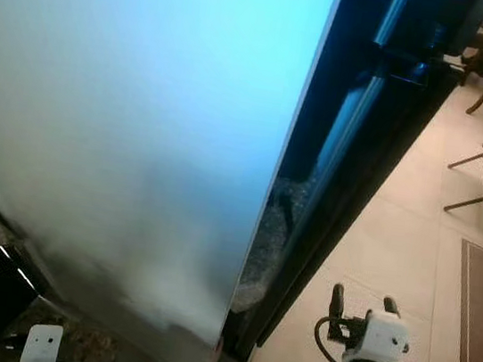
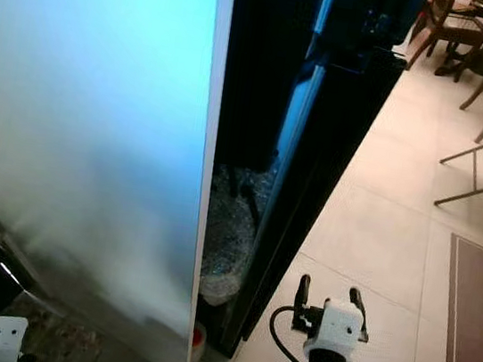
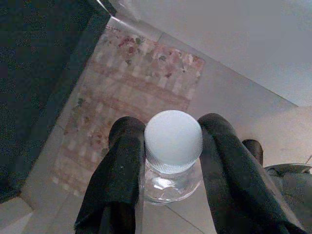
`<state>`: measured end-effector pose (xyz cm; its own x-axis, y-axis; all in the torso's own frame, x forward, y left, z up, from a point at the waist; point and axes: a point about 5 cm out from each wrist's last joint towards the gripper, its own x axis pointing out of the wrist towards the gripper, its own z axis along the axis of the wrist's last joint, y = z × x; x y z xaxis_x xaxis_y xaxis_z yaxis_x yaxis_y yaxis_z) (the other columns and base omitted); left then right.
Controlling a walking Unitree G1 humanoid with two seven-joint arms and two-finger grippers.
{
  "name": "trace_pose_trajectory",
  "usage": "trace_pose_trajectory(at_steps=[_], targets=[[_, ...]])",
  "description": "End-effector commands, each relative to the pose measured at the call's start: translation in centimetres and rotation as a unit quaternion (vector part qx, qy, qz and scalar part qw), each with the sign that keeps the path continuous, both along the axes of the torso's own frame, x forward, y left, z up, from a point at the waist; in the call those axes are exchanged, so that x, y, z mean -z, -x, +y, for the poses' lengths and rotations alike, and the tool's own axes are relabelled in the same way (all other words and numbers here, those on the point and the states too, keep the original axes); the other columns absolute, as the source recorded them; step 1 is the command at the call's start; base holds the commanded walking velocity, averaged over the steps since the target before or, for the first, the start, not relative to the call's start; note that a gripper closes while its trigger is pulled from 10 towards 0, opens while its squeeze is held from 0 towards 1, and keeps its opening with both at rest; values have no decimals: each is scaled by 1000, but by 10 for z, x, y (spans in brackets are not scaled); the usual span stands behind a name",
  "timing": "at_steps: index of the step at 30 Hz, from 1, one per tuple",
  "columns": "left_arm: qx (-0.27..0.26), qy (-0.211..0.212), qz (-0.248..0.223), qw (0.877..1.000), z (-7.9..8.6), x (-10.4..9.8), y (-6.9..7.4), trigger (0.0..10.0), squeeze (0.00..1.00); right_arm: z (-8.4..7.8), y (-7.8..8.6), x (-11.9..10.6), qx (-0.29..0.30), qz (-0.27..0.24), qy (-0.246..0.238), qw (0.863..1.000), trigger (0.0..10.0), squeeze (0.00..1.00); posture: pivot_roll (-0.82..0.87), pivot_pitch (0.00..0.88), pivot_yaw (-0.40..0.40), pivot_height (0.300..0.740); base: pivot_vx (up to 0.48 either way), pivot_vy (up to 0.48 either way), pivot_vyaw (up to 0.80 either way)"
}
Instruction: Restocking fridge
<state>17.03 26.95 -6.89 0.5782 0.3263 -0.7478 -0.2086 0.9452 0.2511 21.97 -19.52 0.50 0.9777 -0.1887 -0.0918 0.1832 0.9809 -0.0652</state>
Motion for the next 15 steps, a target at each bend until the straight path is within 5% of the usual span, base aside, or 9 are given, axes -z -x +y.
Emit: trace_pose_trajectory(at_steps=[1,15], targets=[[8,-6,7,1000,3,1,4,10000,0,-1,-4,1,5,7,-10,1000,10000,0,7,0,-2,740,0,0,0],[14,-4,6,1000,3,1,5,10000,0,-7,-41,-25,-15,-24,-11,1000,10000,0,4,0,-7,740,0,0,0]])
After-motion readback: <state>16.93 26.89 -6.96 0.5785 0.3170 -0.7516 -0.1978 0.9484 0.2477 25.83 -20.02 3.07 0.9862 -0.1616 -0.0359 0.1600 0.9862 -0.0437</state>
